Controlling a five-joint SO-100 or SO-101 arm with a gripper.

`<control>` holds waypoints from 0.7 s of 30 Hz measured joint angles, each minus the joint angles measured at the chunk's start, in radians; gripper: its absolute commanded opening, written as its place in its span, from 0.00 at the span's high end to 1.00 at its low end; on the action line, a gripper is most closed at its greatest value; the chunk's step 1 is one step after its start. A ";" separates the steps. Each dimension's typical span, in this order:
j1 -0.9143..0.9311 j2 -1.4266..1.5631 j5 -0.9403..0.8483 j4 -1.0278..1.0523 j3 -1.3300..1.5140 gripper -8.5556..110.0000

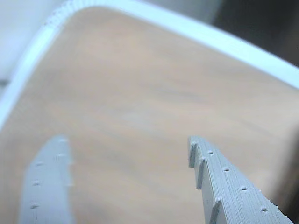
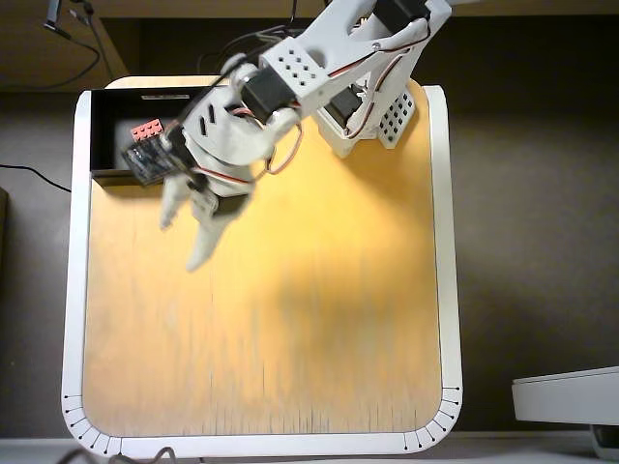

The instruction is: Grasp a lego block and put it in the bin.

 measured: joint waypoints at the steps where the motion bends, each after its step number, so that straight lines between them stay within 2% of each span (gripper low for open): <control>1: -0.038 0.006 0.005 0.000 0.000 0.84; 3: -0.110 0.018 0.011 0.000 0.000 0.86; 5: -0.172 0.026 0.020 0.000 0.000 0.93; 17: -0.500 0.087 0.075 0.000 0.002 0.93; 21: -0.624 0.158 0.115 0.000 0.078 0.93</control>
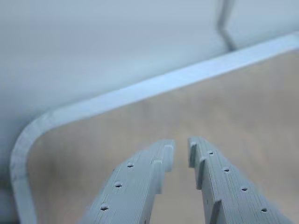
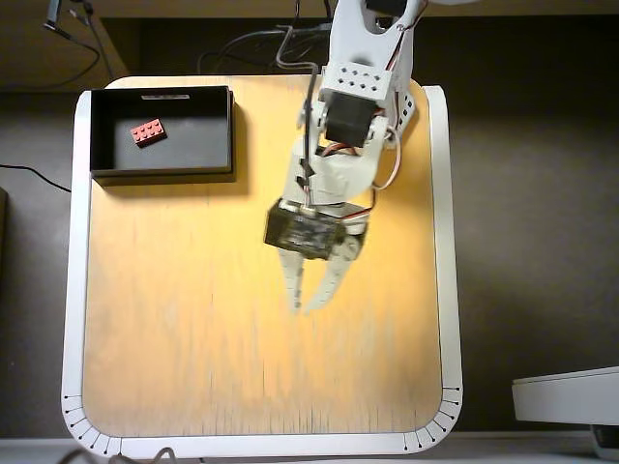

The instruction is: Grasp a lego block and put it in the bin.

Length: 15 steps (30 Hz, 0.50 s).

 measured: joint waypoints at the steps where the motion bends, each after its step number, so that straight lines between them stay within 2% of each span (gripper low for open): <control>1: -0.032 0.029 0.011 0.000 0.034 0.93; 9: -0.261 0.399 0.077 0.000 0.374 0.93; 15: -0.342 0.601 0.103 -0.018 0.554 0.93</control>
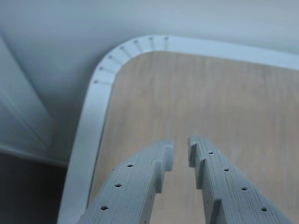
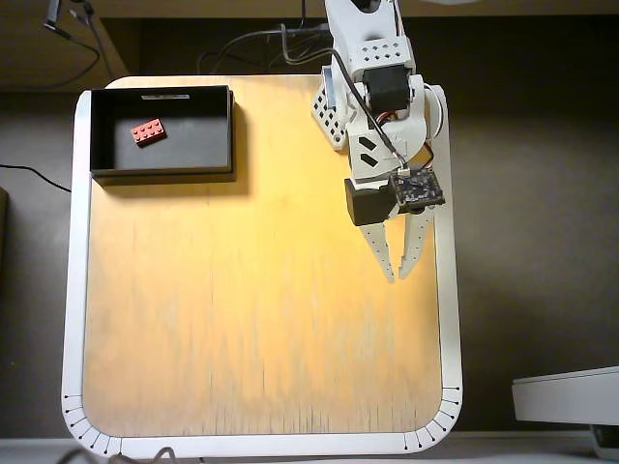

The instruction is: Grasp a lego block and put it in the bin.

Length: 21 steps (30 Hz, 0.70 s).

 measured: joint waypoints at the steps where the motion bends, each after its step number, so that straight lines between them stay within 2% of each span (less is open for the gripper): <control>1: -0.005 0.028 0.005 -0.011 0.029 0.93; 12: 0.038 0.262 0.011 -0.037 0.319 0.93; 21: 0.095 0.273 -0.018 -0.048 0.449 0.93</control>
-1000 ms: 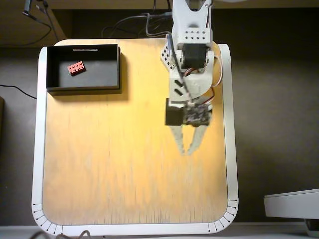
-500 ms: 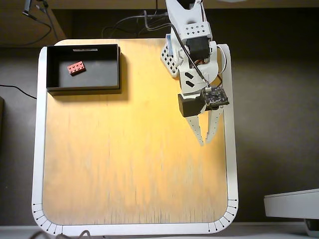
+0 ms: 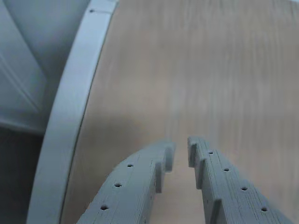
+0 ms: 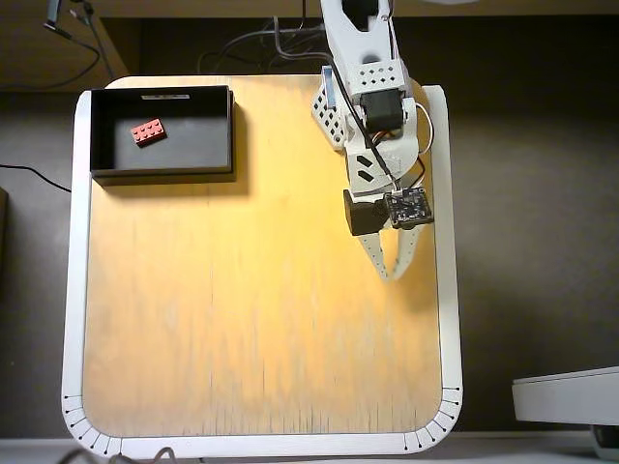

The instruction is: Grasp a lego block and put it in the bin.

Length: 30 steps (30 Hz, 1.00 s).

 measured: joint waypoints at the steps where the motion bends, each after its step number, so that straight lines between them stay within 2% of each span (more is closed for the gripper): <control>1: 0.008 0.000 0.002 -0.003 0.014 0.93; 9: 0.023 0.000 -0.021 0.009 0.044 0.93; 18: 0.035 0.000 -0.038 0.288 0.044 0.93; 22: 0.035 0.000 -0.133 0.387 0.044 0.93; 30: 0.035 0.000 -0.364 0.413 0.044 0.93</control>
